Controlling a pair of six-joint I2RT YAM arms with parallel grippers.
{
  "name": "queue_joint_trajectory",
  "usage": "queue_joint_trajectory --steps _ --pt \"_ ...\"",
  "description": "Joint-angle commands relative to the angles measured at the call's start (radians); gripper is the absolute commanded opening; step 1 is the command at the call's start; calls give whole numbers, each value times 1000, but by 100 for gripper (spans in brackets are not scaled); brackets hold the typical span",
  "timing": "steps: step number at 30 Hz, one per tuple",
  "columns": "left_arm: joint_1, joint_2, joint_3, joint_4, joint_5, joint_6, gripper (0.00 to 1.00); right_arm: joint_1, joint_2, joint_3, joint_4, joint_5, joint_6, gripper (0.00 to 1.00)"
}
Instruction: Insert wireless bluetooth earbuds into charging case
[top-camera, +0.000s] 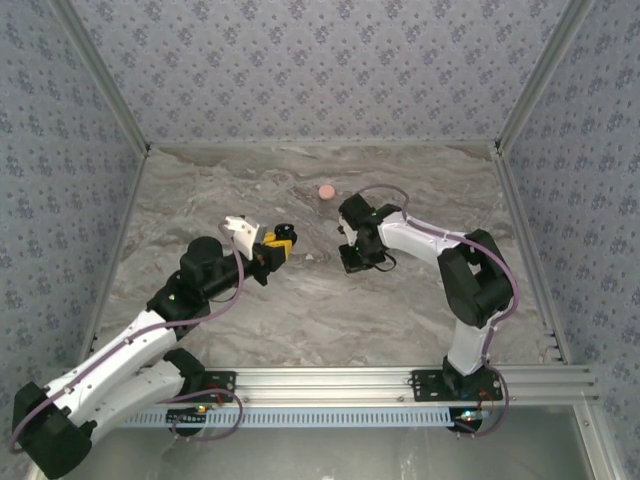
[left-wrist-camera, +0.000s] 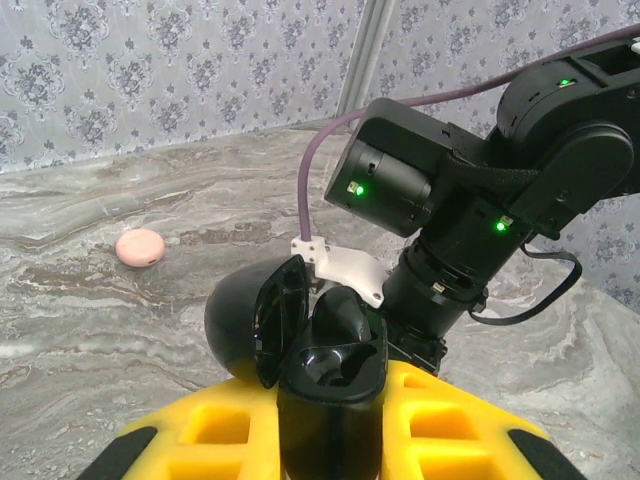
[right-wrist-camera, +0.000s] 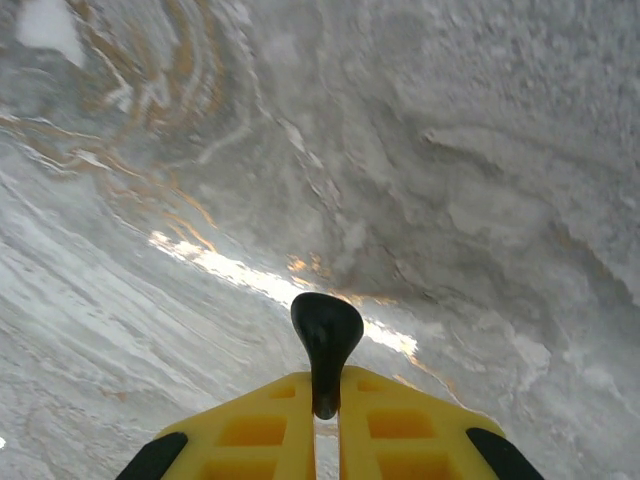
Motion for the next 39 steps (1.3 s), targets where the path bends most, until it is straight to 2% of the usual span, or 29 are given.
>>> queue_joint_trajectory --steps 1,23,26,33,39 --pt "-6 3 36 37 -11 5 18 -11 -21 -19 -59 30 36 12" --pt "-7 35 35 52 0 -3 18 -12 62 -26 -73 59 53 15" --pt "-6 33 37 50 0 -4 18 -10 55 -26 -80 68 52 19" --pt "-6 27 36 43 -1 -4 18 -11 17 -7 -96 84 56 43" --pt "-8 21 37 42 -3 -3 18 -7 13 21 -97 96 110 44"
